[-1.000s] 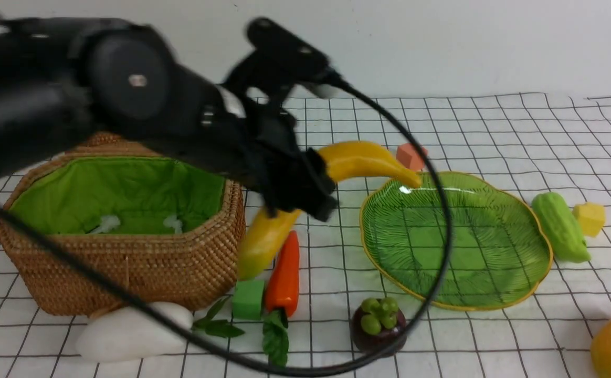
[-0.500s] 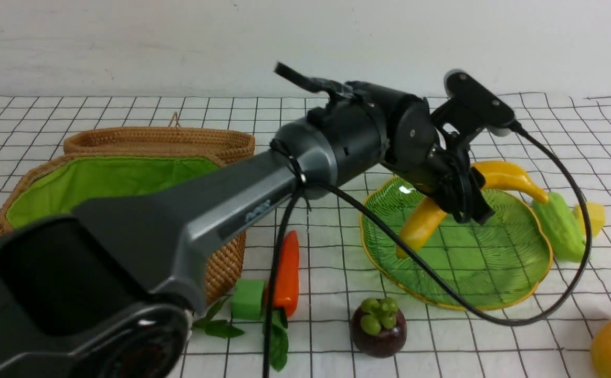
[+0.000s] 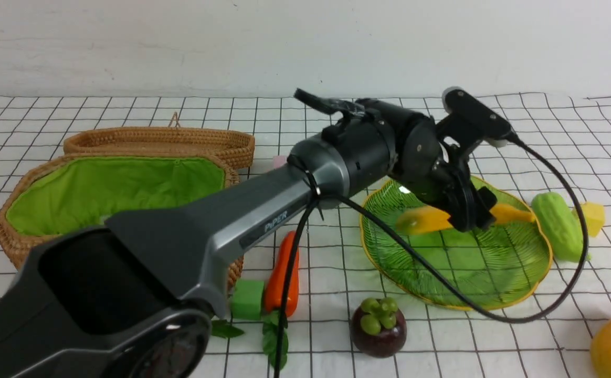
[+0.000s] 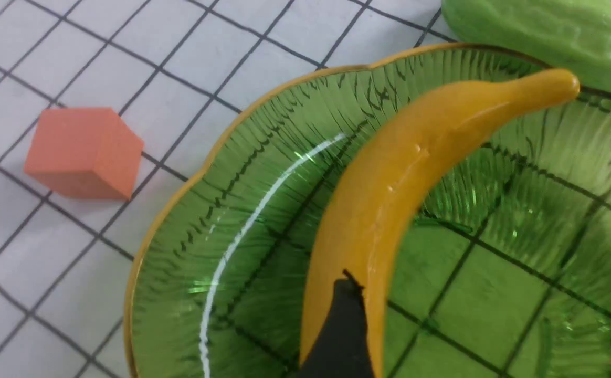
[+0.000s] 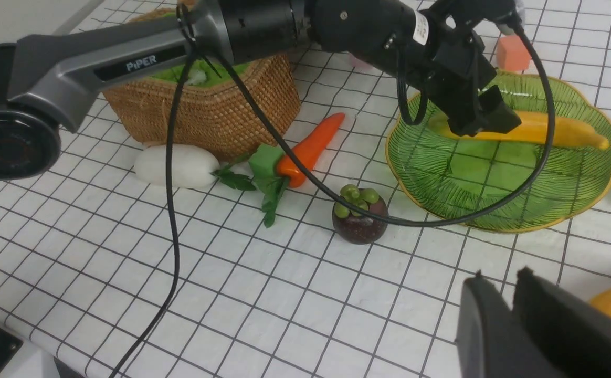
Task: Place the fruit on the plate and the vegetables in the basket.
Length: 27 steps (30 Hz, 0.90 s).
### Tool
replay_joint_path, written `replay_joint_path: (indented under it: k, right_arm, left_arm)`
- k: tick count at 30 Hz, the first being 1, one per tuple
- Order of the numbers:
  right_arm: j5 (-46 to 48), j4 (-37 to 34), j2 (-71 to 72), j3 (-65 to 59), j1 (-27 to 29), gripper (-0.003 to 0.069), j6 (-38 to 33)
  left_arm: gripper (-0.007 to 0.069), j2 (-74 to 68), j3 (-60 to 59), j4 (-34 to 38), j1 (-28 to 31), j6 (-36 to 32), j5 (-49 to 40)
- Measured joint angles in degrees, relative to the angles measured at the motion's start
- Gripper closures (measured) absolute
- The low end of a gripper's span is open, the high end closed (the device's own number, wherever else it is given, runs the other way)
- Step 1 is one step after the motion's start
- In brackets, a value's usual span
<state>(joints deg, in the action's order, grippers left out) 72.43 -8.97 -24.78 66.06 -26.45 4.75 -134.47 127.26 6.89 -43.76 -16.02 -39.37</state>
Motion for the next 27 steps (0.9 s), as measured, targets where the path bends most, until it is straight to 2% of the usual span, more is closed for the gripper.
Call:
replay_joint_path:
  k: [1, 3, 4, 5, 8, 10, 12, 15, 18, 20, 21, 24, 27]
  right_arm:
    - [0.0, 0.0, 0.0, 0.0, 0.0, 0.0552, 0.0]
    - [0.0, 0.26, 0.0, 0.0, 0.0, 0.055, 0.0]
    - [0.0, 0.33, 0.0, 0.0, 0.0, 0.055, 0.0]
    - [0.0, 0.55, 0.0, 0.0, 0.0, 0.055, 0.0]
    - [0.0, 0.82, 0.0, 0.0, 0.0, 0.055, 0.0]
    - [0.0, 0.82, 0.0, 0.0, 0.0, 0.055, 0.0]
    - [0.06, 0.82, 0.0, 0.0, 0.0, 0.055, 0.0]
    - [0.06, 0.75, 0.0, 0.0, 0.0, 0.055, 0.0]
    - [0.06, 0.47, 0.0, 0.0, 0.0, 0.0549, 0.0]
    - [0.06, 0.47, 0.0, 0.0, 0.0, 0.0547, 0.0]
    - [0.06, 0.47, 0.0, 0.0, 0.0, 0.0546, 0.0]
    - [0.06, 0.42, 0.0, 0.0, 0.0, 0.0543, 0.0]
    - [0.06, 0.42, 0.0, 0.0, 0.0, 0.054, 0.0]
  left_arm:
    - [0.0004, 0.0, 0.0, 0.0, 0.0, 0.28, -0.54]
    - [0.0064, 5.1, 0.0, -0.48, 0.0, 3.72, -10.25]
    - [0.0072, 5.53, 0.0, -0.48, 0.0, 3.91, -11.04]
    - [0.0155, 9.4, 0.0, -1.06, 0.0, 5.51, -17.8]
    - [0.0365, 16.61, 0.22, -2.79, 0.0, 7.8, -28.02]
    - [0.0532, 21.46, 0.1, -4.02, 0.0, 9.23, -31.04]
    - [0.0629, 26.4, -1.87, -5.02, 0.0, 11.03, -31.72]
    - [0.0638, 32.0, -7.13, -6.45, 0.0, 12.77, -31.93]
    - [0.0638, 40.71, -20.57, -9.0, 0.0, 13.72, -32.05]
    - [0.0638, 43.68, -26.39, -9.89, 0.0, 12.62, -32.05]
    - [0.0638, 47.68, -35.61, -11.26, 0.0, 10.57, -32.05]
    - [0.0634, 52.11, -49.83, -13.83, 0.0, 7.57, -31.99]
    - [0.0584, 54.08, -61.47, -17.59, 0.0, 7.21, -30.33]
